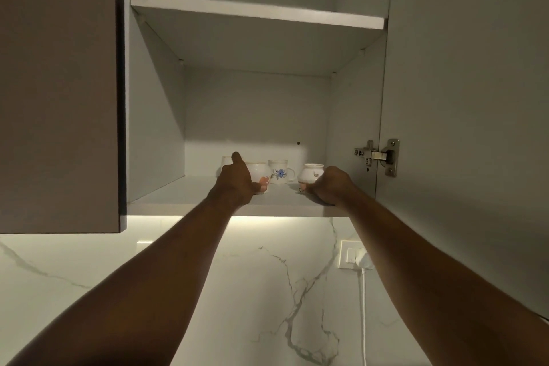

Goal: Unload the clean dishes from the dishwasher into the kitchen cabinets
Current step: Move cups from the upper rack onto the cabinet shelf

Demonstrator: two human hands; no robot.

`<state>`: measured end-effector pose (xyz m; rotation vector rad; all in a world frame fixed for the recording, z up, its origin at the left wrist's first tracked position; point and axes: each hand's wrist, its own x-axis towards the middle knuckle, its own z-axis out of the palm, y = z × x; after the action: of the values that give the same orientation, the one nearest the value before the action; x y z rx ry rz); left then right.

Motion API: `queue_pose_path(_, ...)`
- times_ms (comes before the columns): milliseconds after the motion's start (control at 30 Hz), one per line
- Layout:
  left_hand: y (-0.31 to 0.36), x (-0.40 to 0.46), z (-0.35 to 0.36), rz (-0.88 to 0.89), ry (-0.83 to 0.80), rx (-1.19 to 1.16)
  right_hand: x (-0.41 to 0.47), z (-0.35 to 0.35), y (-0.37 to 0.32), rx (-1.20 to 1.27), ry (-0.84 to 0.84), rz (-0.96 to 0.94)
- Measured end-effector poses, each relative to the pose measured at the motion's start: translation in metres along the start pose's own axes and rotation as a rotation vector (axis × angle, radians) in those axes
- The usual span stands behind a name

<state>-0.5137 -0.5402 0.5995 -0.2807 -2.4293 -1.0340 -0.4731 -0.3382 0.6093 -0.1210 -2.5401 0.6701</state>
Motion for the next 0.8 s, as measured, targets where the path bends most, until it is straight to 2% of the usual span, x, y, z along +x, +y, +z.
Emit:
queue_pose_path(167,0.007,-0.008,-0.004,-0.015,0.004,0.005,-0.011,-0.007,-0.003,-0.128,-0.025,0.003)
queue_pose_path(333,0.012,-0.038,-0.009,-0.013,0.064,0.066,-0.033,-0.01,0.002,-0.081,-0.019,-0.009)
queue_pose_path(433,0.013,-0.065,-0.013,0.054,0.101,0.147,-0.048,-0.011,0.005,-0.06,0.004,-0.044)
queue_pose_path(567,0.014,-0.097,-0.014,0.159,0.114,0.379,-0.067,-0.009,0.01,0.02,0.085,-0.12)
queue_pose_path(800,0.012,-0.169,-0.019,0.312,0.264,0.489,-0.143,-0.008,0.011,0.111,0.163,-0.218)
